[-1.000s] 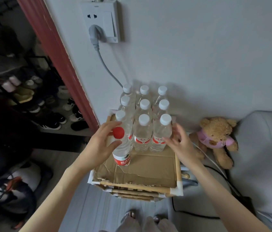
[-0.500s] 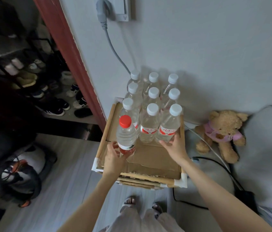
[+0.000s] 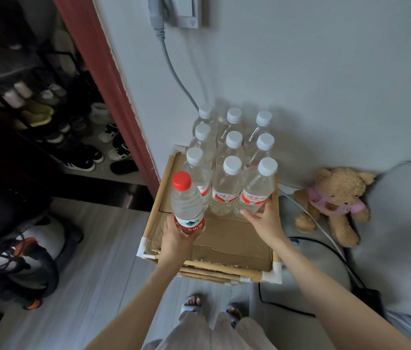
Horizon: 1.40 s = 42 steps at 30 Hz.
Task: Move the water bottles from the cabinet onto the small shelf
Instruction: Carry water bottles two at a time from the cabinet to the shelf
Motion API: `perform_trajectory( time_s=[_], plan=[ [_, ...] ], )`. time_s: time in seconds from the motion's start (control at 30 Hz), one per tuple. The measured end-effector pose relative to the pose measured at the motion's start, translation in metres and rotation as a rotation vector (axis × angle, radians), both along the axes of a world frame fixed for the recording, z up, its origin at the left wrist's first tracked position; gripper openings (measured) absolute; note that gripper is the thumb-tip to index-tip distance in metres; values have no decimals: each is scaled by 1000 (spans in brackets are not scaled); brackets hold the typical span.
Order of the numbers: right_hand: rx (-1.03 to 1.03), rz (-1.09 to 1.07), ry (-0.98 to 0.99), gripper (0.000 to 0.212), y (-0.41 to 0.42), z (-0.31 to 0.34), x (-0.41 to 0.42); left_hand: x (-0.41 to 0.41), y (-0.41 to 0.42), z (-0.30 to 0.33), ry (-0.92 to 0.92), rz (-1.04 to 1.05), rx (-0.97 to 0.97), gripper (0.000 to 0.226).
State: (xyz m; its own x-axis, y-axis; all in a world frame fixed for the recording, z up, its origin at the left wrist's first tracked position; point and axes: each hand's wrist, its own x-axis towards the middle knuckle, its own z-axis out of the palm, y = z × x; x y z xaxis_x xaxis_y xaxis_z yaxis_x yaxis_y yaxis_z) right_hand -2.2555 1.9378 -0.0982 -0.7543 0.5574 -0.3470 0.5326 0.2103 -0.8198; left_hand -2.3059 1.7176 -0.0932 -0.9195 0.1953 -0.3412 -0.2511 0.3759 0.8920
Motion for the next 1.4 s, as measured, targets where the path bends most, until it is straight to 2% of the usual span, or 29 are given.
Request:
perform_trajectory(
  time_s=[0.1, 0.27, 0.4, 0.5, 0.6, 0.63, 0.73, 0.8, 1.4],
  plan=[
    [-1, 7, 2, 62, -1, 1, 0, 1, 2, 1, 37, -26, -23, 50],
    [-14, 22, -24, 68, -1, 4, 1, -6, 3, -4, 110, -105, -54, 53],
    [-1, 17, -25, 86, 0, -3, 0, -2, 2, -3, 118, -42, -30, 47],
    [-7, 13, -26, 83, 2, -9, 0, -4, 0, -3, 101, -55, -1, 44],
    [-10, -1, -24, 89, 3, -12, -1, -5, -3, -5, 97, -76, -3, 43],
    [-6, 4, -25, 86, 3, -12, -2, -6, -3, -6, 96, -82, -8, 43],
    [-4, 20, -40, 54, 0, -10, -2, -7, -4, -8, 89, -80, 8, 44],
    [-3, 13, -19, 46, 0, -11, -2, -9, -4, -8, 81, -82, 24, 45],
    [-19, -36, 13, 48, -5, -4, -5, -17, -9, -22, 73, -141, 55, 54]
  ],
)
